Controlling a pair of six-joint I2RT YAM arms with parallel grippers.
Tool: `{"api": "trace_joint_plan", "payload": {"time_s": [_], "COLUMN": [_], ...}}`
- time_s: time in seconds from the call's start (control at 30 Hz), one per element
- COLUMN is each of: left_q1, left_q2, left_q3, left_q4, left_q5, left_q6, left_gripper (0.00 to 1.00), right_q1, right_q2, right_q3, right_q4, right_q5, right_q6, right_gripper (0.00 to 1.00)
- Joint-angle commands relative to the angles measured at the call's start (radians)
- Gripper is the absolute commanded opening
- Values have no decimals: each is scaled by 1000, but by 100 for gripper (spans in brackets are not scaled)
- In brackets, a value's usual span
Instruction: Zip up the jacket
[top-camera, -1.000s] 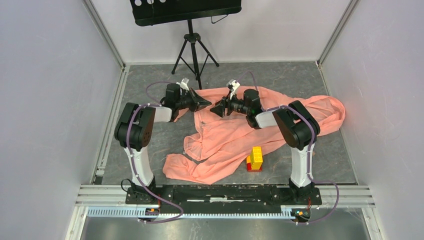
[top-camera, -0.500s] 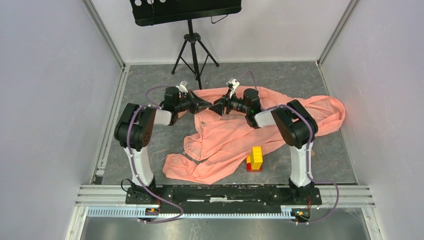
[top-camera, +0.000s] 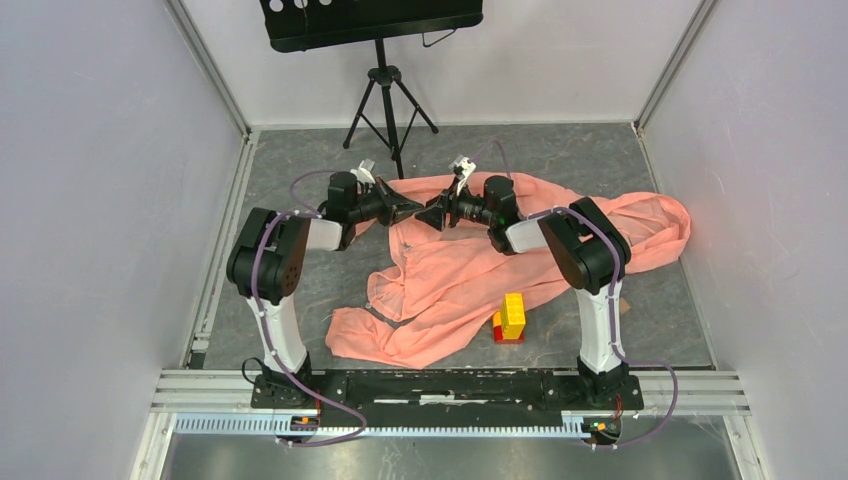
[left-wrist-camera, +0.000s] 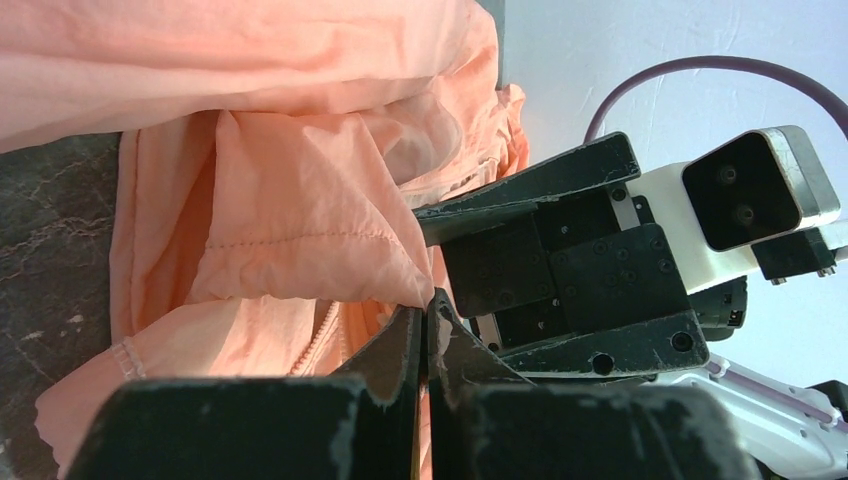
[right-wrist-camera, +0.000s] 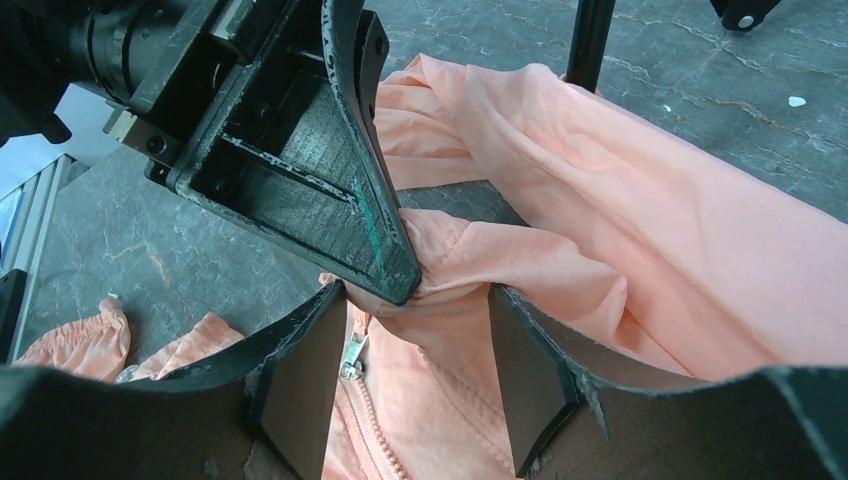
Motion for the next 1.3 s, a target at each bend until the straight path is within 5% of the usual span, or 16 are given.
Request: {"api": "trace_joint_plan", "payload": {"time_s": [0.0, 0.13, 0.3, 0.37, 0.47, 0.6, 0.9, 1.07, 1.27], "left_q1": [4, 6, 6, 6, 6, 5, -23, -27, -38], "left_q2": [-63, -67, -76, -90, -105, -113, -121, -110, -139], "left_q3": [7, 6, 10, 18, 42, 58, 73, 92, 85], "left_q4": [25, 19, -22, -83, -204, -307, -388, -407, -409], "left_q5": [15, 12, -3, -23, -57, -80, -163, -178, -180], "left_q6": [-30, -29, 14, 90, 220, 363, 478, 484, 515], "left_gripper": [2, 3, 15, 25, 41, 50, 51, 36, 50], "right_q1": [6, 6, 5, 6, 5, 1, -22, -23, -23], "right_q2": [0, 7, -5, -12, -1, 12, 24, 18, 24], "right_q3": [28, 33, 38, 37, 76, 141, 150, 139, 146], "right_q4": [35, 31, 17, 18, -40, -225, -198, -178, -185], "right_q5": [-5, -4, -16, -41, -90, -103, -179, -200, -205], "right_q6": [-3, 1, 4, 2, -2, -75, -24, -18, -16], "right_gripper": [61, 56, 11, 0, 0, 0, 3, 10, 10]}}
